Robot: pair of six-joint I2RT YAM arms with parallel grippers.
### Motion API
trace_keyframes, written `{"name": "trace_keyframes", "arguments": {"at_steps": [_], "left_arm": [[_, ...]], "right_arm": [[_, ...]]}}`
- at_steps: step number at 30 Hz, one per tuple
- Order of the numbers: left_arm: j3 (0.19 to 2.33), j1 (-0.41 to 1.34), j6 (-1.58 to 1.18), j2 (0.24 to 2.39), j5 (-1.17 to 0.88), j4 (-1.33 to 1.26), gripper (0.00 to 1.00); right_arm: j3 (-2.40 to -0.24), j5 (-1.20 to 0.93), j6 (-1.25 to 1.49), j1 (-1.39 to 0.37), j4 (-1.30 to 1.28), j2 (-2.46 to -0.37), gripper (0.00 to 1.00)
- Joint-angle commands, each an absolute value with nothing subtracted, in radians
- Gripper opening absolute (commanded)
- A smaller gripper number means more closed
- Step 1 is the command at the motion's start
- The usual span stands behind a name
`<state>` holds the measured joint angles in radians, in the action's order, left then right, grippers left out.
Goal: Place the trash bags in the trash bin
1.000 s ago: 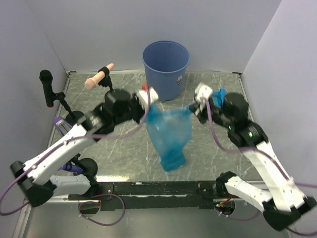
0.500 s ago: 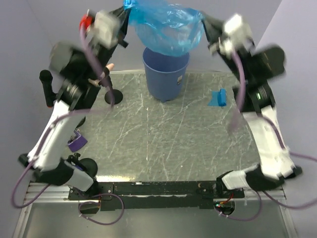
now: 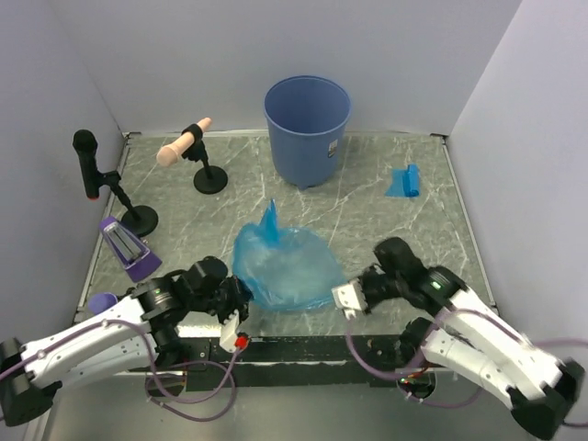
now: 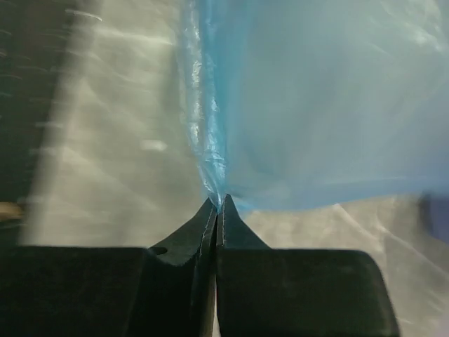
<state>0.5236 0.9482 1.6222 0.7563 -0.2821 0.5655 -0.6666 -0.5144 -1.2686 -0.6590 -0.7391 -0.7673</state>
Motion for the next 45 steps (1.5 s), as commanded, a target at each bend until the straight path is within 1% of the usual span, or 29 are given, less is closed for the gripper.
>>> {"name": "trace_keyframes", "arguments": {"at_steps": [1,4,6,8,10,11,13,15,17,19,22,23,24,25,27,28,29,30,32,34,35,36,37,38,39,40,42,44,45], "left_arm": [[0.659,0.971,1.609,0.635,-0.434,0.534,0.01],[0.761,0.976,1.446,0.670,-0.401,0.571,0.01],[0.849,0.979,1.186,0.730,-0.338,0.519,0.01],[0.969,0.979,0.848,0.832,-0.183,0.436,0.01],[1.139,0.962,0.590,0.984,-0.004,0.458,0.01],[1.231,0.919,0.524,1.064,0.024,0.513,0.01],[1.424,0.800,0.407,1.184,-0.046,0.601,0.01],[1.568,0.708,0.275,1.280,-0.022,0.615,0.01],[1.714,0.638,0.213,1.357,-0.011,0.630,0.01],[1.897,0.617,0.215,1.429,0.098,0.588,0.01],[2.136,0.612,0.300,1.534,0.227,0.429,0.01],[2.205,0.612,0.349,1.554,0.245,0.340,0.01],[2.253,0.614,0.389,1.565,0.256,0.208,0.01],[2.276,0.615,0.431,1.566,0.223,0.066,0.01],[2.298,0.621,0.526,1.554,0.053,-0.184,0.01],[2.286,0.649,0.593,1.540,-0.051,-0.287,0.01],[2.252,0.691,0.660,1.520,-0.134,-0.398,0.01],[2.214,0.746,0.775,1.499,-0.209,-0.469,0.01],[2.047,0.863,1.065,1.421,-0.302,-0.491,0.01],[1.673,0.908,1.284,1.260,-0.366,-0.575,0.01],[1.476,0.908,1.333,1.183,-0.379,-0.595,0.01],[1.242,0.910,1.427,1.084,-0.397,-0.559,0.01],[1.063,0.911,1.563,0.989,-0.403,-0.341,0.01],[0.923,0.911,1.805,0.886,-0.379,0.073,0.01],[0.857,0.902,1.973,0.827,-0.333,0.393,0.01],[0.816,0.905,1.948,0.786,-0.347,0.564,0.01],[0.753,0.917,1.716,0.700,-0.452,0.591,0.01],[0.710,0.925,1.735,0.626,-0.451,0.591,0.01],[0.692,0.927,1.697,0.592,-0.456,0.540,0.01]], "right_arm": [[-0.804,-0.614,-1.102,-0.733,-0.802,-0.548,0.00],[-0.897,-0.554,-0.921,-0.732,-0.720,-0.587,0.00],[-0.946,-0.485,-0.746,-0.720,-0.600,-0.617,0.00],[-0.983,-0.415,-0.657,-0.690,-0.496,-0.646,0.00],[-1.024,-0.292,-0.626,-0.673,-0.392,-0.720,0.00],[-1.057,-0.232,-0.624,-0.664,-0.364,-0.765,0.00],[-1.148,-0.172,-0.626,-0.596,-0.313,-0.884,0.00],[-1.311,-0.120,-0.582,-0.511,-0.290,-1.024,0.00],[-1.548,-0.112,-0.499,-0.412,-0.339,-1.191,0.00],[-1.816,-0.089,-0.453,-0.347,-0.383,-1.352,0.00],[-2.208,-0.107,-0.477,-0.325,-0.364,-1.523,0.00],[-2.285,-0.148,-0.497,-0.328,-0.286,-1.535,0.00],[-2.302,-0.197,-0.515,-0.336,-0.193,-1.520,0.00],[-2.243,-0.257,-0.547,-0.356,-0.060,-1.476,0.00],[-2.056,-0.393,-0.660,-0.425,0.215,-1.349,0.00],[-1.940,-0.491,-0.760,-0.475,0.335,-1.274,0.00],[-1.851,-0.568,-0.881,-0.530,0.389,-1.214,0.00],[-1.762,-0.627,-1.040,-0.604,0.390,-1.134,0.00],[-1.590,-0.666,-1.223,-0.699,0.390,-1.033,0.00],[-1.376,-0.637,-1.329,-0.739,0.385,-0.936,0.00],[-1.238,-0.593,-1.341,-0.739,0.377,-0.881,0.00],[-1.115,-0.537,-1.330,-0.739,0.333,-0.824,0.00],[-0.991,-0.473,-1.331,-0.739,0.214,-0.783,0.00],[-0.955,-0.425,-1.404,-0.730,-0.147,-0.787,0.00],[-0.992,-0.399,-1.530,-0.732,-0.659,-0.829,0.00],[-1.018,-0.425,-1.576,-0.732,-0.942,-0.869,0.00],[-1.006,-0.547,-1.345,-0.733,-1.041,-0.833,0.00],[-0.970,-0.603,-1.302,-0.745,-1.054,-0.726,0.00],[-0.945,-0.600,-1.243,-0.755,-0.998,-0.665,0.00]]}}
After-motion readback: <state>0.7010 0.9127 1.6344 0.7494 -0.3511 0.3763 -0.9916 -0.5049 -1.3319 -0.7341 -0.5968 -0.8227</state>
